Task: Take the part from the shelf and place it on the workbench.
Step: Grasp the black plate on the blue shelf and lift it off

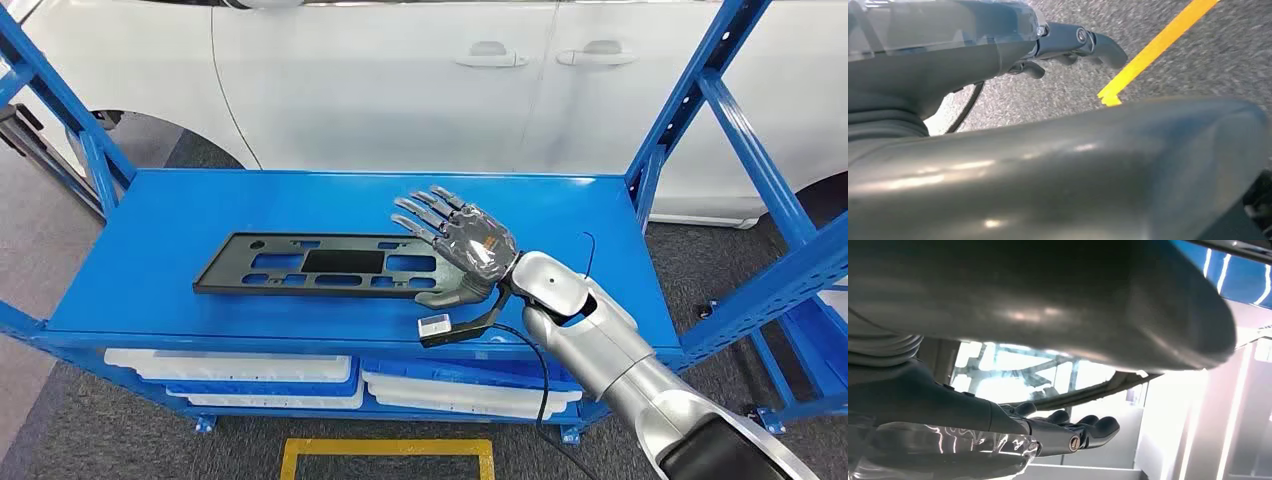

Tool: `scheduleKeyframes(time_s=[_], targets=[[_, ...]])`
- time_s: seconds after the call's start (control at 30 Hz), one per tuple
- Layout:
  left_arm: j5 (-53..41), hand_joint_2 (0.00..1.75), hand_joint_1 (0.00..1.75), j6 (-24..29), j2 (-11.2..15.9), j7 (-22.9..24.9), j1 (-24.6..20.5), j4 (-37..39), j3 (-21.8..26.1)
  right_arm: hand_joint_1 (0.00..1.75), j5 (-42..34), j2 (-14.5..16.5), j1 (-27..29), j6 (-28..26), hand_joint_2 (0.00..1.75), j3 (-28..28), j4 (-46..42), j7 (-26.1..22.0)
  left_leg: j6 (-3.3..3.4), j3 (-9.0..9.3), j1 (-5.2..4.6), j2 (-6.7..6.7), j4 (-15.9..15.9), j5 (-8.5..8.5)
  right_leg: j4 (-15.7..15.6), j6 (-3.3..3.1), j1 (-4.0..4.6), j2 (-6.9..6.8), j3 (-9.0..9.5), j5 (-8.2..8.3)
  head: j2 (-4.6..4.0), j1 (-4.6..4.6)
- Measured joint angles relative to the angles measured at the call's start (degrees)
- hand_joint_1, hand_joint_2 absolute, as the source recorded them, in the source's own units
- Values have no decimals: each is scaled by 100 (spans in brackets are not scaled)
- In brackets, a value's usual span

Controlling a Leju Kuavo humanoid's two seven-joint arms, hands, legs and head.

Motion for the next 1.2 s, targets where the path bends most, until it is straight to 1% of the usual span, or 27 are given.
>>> scheduleKeyframes(time_s=[0.07,0.1,0.13,0.17,0.23,0.27,0.3,0.37,0.43,0.47,0.5,0.57,0.6,0.63,0.67,0.73,0.77,0.8,0.87,0.93,0.97,1.0,1.07,1.1,1.13,1.17,1.2], targets=[[0,0,0,-2,1,-1,2,0,0,0,-1,13,1,9,0,12,2,-4,-32,-233,14,2,308,-129,3,1,1,0,16,-25,0,0],[0,0,0,-5,1,-4,6,0,0,0,-5,25,1,18,0,24,3,-12,-59,-407,28,5,493,-175,8,4,0,1,33,-50,0,0],[0,0,0,-11,2,-8,10,0,0,0,-18,35,2,27,0,36,5,-25,-80,-492,40,10,490,-103,16,12,-2,1,54,-75,0,0],[-1,0,0,-21,3,-13,13,0,0,0,-39,48,2,33,0,47,6,-42,-98,-473,53,14,281,94,27,22,-5,2,79,-100,0,0],[-4,0,0,-45,5,-21,8,0,-1,0,-106,86,4,33,0,73,7,-86,-113,-255,71,22,-457,594,51,59,-4,3,129,-148,0,0],[-8,0,0,-55,7,-23,-1,0,-2,0,-143,109,12,28,0,92,7,-105,-84,-163,66,24,-749,717,63,85,2,5,135,-163,0,0],[-12,0,0,-65,7,-25,-8,0,-2,0,-180,129,32,21,0,115,7,-125,-40,-108,57,23,-923,790,71,116,11,5,133,-175,0,0],[-17,0,0,-79,7,-28,-13,0,-2,0,-279,170,117,-7,0,172,11,-169,69,-87,39,17,-983,793,73,182,22,3,127,-184,-1,0],[-17,0,0,-85,5,-32,-14,0,-2,0,-412,207,243,-55,0,229,28,-232,143,-63,53,14,-1010,856,148,248,8,-3,112,-259,-1,0],[-17,0,0,-86,2,-34,-18,0,-2,0,-481,226,309,-91,0,258,45,-268,175,-54,59,16,-1026,870,314,277,1,-4,42,-372,-1,0],[-15,0,0,-86,0,-36,-22,0,-2,0,-545,241,392,-133,0,287,67,-300,197,-48,62,19,-1036,876,606,302,-9,-5,-88,-541,-1,0],[-5,0,0,-84,-2,-36,-20,0,-2,0,-628,283,618,-223,0,357,119,-342,223,-48,57,20,-1036,868,1388,332,-12,-6,-454,-896,0,0],[4,0,0,-81,-1,-36,-15,0,-2,0,-644,301,761,-261,0,396,145,-345,230,-47,54,17,-1035,863,1667,336,-13,-6,-592,-975,0,0],[16,0,0,-78,-1,-34,-9,0,-2,0,-645,322,905,-298,0,437,167,-334,233,-43,50,12,-1033,857,1734,330,-13,-6,-628,-943,0,0],[27,0,0,-73,-1,-32,-4,0,-2,0,-641,347,1037,-333,0,476,184,-313,231,-35,45,7,-1031,850,1568,314,-12,-6,-552,-813,0,0],[45,0,0,-68,-7,-19,3,0,-2,0,-628,405,1243,-398,0,538,198,-240,211,-12,30,4,-1027,830,768,242,4,-9,-160,-446,0,0],[48,0,0,-66,-13,-9,4,0,-2,0,-623,437,1325,-414,0,561,194,-204,191,-5,15,6,-1023,816,412,207,21,-15,16,-327,0,0],[51,0,0,-65,-19,0,5,0,-2,0,-619,465,1408,-415,0,578,181,-168,169,-2,5,8,-1020,802,182,179,38,-20,131,-269,0,0],[52,0,0,-61,-24,13,5,0,-2,0,-607,507,1583,-389,0,604,140,-111,115,6,-4,12,-1026,783,86,146,67,-26,176,-274,0,0],[52,0,0,-55,-22,17,6,0,-2,0,-583,544,1736,-374,0,621,87,-56,54,5,2,19,-990,731,43,97,35,-25,204,-261,-1,0],[51,0,0,-54,-22,17,5,0,-2,0,-567,568,1790,-377,0,627,64,-29,22,-42,5,22,-865,639,15,69,16,-26,223,-251,-1,0],[49,0,0,-52,-21,17,4,0,-2,0,-542,594,1838,-392,0,630,48,1,-8,-150,11,25,-616,486,-8,44,-2,-29,240,-246,-1,0],[43,0,0,-53,-22,17,5,0,-3,0,-412,633,1930,-481,0,631,37,103,-61,-504,29,25,140,113,-10,15,3,-32,247,-254,-1,0],[40,0,0,-56,-23,16,8,0,-4,0,-313,644,1976,-547,0,631,33,173,-80,-663,37,26,459,4,-5,13,5,-33,246,-258,-1,0],[37,0,0,-60,-24,16,12,0,-5,0,-200,647,2011,-610,0,630,23,253,-94,-737,42,27,599,4,3,15,5,-32,245,-262,0,0],[24,0,0,-69,-24,16,12,0,-9,0,-84,652,2029,-656,0,627,3,335,-101,-702,48,27,513,115,14,21,3,-29,245,-269,0,0],[9,0,0,-79,-24,17,8,0,-15,0,20,657,2025,-676,0,621,-30,412,-101,-557,55,28,206,314,30,32,1,-22,248,-279,-1,0]])
